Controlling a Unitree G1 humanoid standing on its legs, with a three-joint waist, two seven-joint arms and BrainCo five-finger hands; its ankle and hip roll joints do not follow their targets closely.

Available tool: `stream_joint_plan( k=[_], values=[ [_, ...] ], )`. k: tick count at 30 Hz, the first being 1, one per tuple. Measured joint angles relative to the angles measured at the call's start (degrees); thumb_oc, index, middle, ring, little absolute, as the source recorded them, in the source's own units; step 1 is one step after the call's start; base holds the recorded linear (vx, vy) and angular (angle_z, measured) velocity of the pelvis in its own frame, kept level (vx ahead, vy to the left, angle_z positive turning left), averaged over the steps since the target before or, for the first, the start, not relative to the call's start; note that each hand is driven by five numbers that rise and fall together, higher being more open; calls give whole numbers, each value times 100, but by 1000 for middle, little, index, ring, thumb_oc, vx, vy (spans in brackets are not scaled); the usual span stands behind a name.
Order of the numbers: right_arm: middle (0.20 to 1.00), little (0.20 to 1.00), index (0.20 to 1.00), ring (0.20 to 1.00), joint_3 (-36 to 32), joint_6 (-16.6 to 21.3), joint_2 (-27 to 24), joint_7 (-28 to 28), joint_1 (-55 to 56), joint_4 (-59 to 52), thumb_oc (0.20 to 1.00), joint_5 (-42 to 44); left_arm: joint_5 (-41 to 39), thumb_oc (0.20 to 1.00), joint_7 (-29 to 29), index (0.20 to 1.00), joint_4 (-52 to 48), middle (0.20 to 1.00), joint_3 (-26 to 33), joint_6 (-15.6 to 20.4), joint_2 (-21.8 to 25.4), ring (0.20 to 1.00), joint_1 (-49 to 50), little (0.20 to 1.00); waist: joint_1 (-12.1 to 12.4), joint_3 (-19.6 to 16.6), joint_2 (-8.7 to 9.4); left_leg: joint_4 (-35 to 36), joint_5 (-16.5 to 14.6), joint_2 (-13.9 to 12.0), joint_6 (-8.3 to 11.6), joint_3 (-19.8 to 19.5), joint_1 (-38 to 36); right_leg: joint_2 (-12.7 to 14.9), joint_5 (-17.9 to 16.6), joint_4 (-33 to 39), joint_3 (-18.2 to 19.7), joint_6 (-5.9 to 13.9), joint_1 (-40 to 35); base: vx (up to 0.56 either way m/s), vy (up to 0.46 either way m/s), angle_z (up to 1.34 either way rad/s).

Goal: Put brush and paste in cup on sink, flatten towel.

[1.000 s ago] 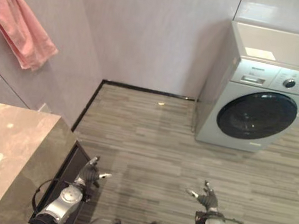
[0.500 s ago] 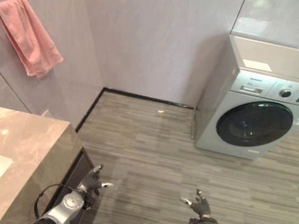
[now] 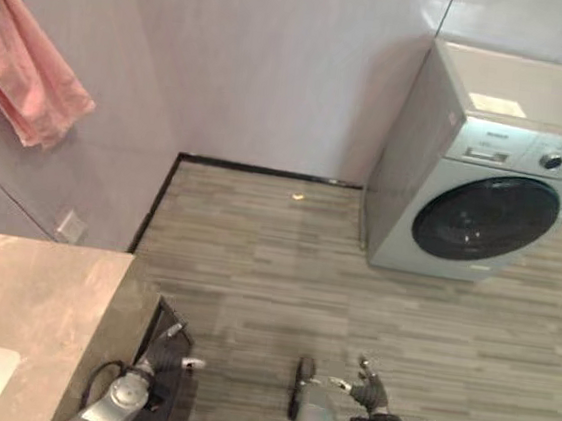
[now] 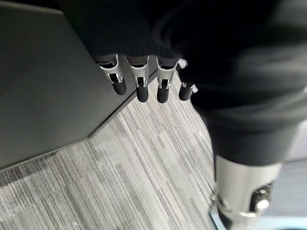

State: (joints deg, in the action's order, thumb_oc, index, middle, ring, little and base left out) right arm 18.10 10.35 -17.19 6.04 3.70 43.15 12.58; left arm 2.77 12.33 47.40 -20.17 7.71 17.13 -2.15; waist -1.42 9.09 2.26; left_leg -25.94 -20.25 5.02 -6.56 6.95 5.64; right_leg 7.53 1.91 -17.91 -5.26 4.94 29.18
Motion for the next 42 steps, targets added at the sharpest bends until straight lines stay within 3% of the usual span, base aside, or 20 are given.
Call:
stream_joint_plan(
  k=[2, 5, 6, 7, 8, 11, 12, 13, 15, 18, 20, 24, 28, 29, 30, 33, 37, 40, 41, 42],
  values=[
    [1000, 1000, 1000, 1000, -5, -3, -19, 5, 15, 18, 1000, -41, 0, 1000, 7, 1000, 6, 1000, 12, -3, 16, 1000, 20, 1000, -25, 1, -1, -37, -146, 9, 100, -138, -76, -58, -69, 60, 74, 25, -176, 354, -239, 21],
    [1000, 1000, 1000, 1000, 125, -14, -116, -1, 10, 9, 1000, -255, -7, 1000, 46, 1000, 450, 1000, 93, 11, -17, 1000, -55, 1000, -123, -112, -91, 116, -234, -251, 364, -403, -468, -366, -743, 72, 118, -277, -530, 164, -191, 41],
    [1000, 1000, 1000, 1000, 121, -8, -177, 1, -71, 16, 1000, -278, -11, 1000, 58, 1000, 469, 1000, 111, 20, -36, 1000, -92, 1000, -96, -136, -140, 133, -171, -412, 479, -433, -476, -485, -634, -97, -1, -518, -518, 211, -242, 24],
    [1000, 1000, 1000, 1000, 126, -11, -241, 2, -147, -2, 1000, -296, -17, 1000, 92, 1000, 680, 1000, 162, 32, -104, 1000, -223, 1000, -92, -162, -193, 120, -130, -516, 587, -461, -563, -563, -442, -135, -92, -523, -592, 213, -203, 14],
    [1000, 1000, 1000, 1000, 190, -9, -384, -5, -232, -129, 1000, -421, -46, 1000, 146, 1000, 896, 1000, 156, 20, -149, 1000, -441, 1000, -88, -182, -176, -92, 41, -657, 771, -462, -568, -676, -345, -161, -198, -738, -743, 222, -220, 5],
    [1000, 1000, 1000, 1000, 203, 29, -617, -53, -380, -443, 1000, -436, -43, 1000, 224, 1000, 889, 1000, 157, 19, -141, 1000, -603, 1000, -109, -215, -216, -187, 260, -932, 1106, -484, -693, -941, -32, -115, -304, -863, -959, 188, -258, -8],
    [1000, 1000, 1000, 1000, 208, 49, -648, -106, -366, -443, 1000, -435, -35, 1000, 232, 1000, 878, 1000, 150, 20, -117, 1000, -670, 1000, -100, -207, -195, -569, 419, -1017, 1325, -487, -537, -1015, -41, -31, -322, -970, -1098, 113, -292, -3],
    [1000, 1000, 1000, 1000, 235, 83, -671, -163, -230, -471, 1000, -432, -12, 1000, 254, 1000, 886, 1000, 143, 47, -101, 1000, -748, 1000, -70, -238, -67, -1436, 1004, -1090, 1391, -557, -125, -1095, 16, 123, -332, -1186, -1299, 143, -346, 17],
    [1000, 1000, 1000, 1000, 246, 140, -703, -257, 2, -538, 1000, -431, 2, 1000, 257, 1000, 922, 1000, 24, 86, -45, 1000, -973, 1000, -2, -179, 106, -2751, 2069, -1157, 1287, -605, 753, -1066, -4, 439, -462, -1222, -1512, 97, -151, 14],
    [1000, 1000, 1000, 1000, 391, 109, -723, -347, 72, -441, 1000, -432, 1, 1000, 260, 1000, 901, 1000, 116, 135, 81, 1000, -980, 1000, 44, -2, 264, -2335, 1656, -1199, 1144, -464, 1603, -1050, -37, 840, -523, -1281, -1765, 88, -93, 20],
    [1000, 1000, 1000, 1000, 337, 103, -819, -370, 85, -478, 1000, -437, -8, 1000, 275, 1000, 833, 1000, 150, 151, 114, 1000, -1179, 1000, 26, 363, 256, -916, 1742, -1590, 1224, 337, 2169, -1073, -123, 987, -829, -1364, -1835, 88, 0, 54],
    [1000, 1000, 1000, 1000, 349, 113, -872, -334, -302, -524, 1000, -520, -44, 1000, 330, 1000, 835, 1000, 132, 157, 158, 1000, -1285, 1000, 82, 668, 263, 764, 1916, -1496, 1473, 134, 2182, -1154, -35, 1113, -801, -1209, -1858, 237, 45, 2],
    [1000, 1000, 1000, 1000, 337, 83, -865, -297, -275, -683, 1000, -718, -42, 1000, 350, 1000, 828, 1000, 128, 131, 144, 1000, -1280, 1000, 12, 800, 243, 794, 2065, -1941, 1433, 586, 1854, -1340, 95, 1080, -896, -1184, -2209, 249, 111, 3],
    [1000, 1000, 1000, 1000, 332, 102, -907, -245, -269, -704, 1000, -786, -44, 1000, 379, 1000, 771, 1000, 136, 143, 149, 1000, -1317, 1000, 8, 794, 262, 784, 2058, -1826, 1419, 482, 1625, -1342, 254, 1046, -878, -980, -2245, 484, 329, 3],
    [1000, 1000, 1000, 1000, 306, 99, -872, -241, -306, -611, 1000, -785, -67, 1000, 394, 1000, 796, 1000, 147, 146, 139, 1000, -1410, 1000, -29, 803, 253, 727, 2024, -1701, 1366, 488, 1530, -1340, 200, 980, -858, -1086, -2165, 408, 316, 2],
    [1000, 1000, 1000, 1000, 56, 99, -670, -252, -282, -258, 1000, -757, -293, 1000, 489, 1000, 817, 1000, 330, 136, 87, 1000, -1407, 1000, -49, 800, 237, 599, 1864, -1573, 1117, 564, 1331, -1334, 332, 944, -778, -1071, -2228, 257, 219, -7],
    [1000, 1000, 1000, 1000, 75, 54, -772, -247, -293, -15, 1000, -792, -283, 1000, 492, 1000, 778, 1000, 342, 138, 108, 1000, -1422, 1000, -59, 792, 222, 685, 1817, -1441, 1041, 658, 1321, -1195, 381, 947, -653, -1015, -2323, 249, 227, -19],
    [1000, 1000, 1000, 1000, -134, 44, -820, -247, -102, -31, 1000, -895, -235, 1000, 469, 1000, 744, 1000, 134, 137, 150, 1000, -1422, 1000, -100, 696, 202, 779, 1670, -1222, 794, 834, 1090, -929, 556, 877, -671, -757, -2528, 177, 254, 8],
    [1000, 1000, 1000, 1000, -269, 47, -863, -243, 103, -62, 1000, -892, -219, 1000, 457, 1000, 744, 1000, 128, 149, 121, 1000, -1375, 1000, -140, 516, 99, 1149, 1626, -962, 660, 954, 821, -706, 802, 520, -629, -527, -2492, 132, 260, 9],
    [1000, 1000, 1000, 1000, -277, 49, -934, -245, 177, -93, 1000, -894, -206, 1000, 455, 1000, 744, 1000, 129, 153, 92, 1000, -1324, 1000, -122, 400, -97, 1401, 1602, -931, 473, 911, 690, -673, 873, 150, -625, -443, -2328, 73, 172, 9]
  ],
)
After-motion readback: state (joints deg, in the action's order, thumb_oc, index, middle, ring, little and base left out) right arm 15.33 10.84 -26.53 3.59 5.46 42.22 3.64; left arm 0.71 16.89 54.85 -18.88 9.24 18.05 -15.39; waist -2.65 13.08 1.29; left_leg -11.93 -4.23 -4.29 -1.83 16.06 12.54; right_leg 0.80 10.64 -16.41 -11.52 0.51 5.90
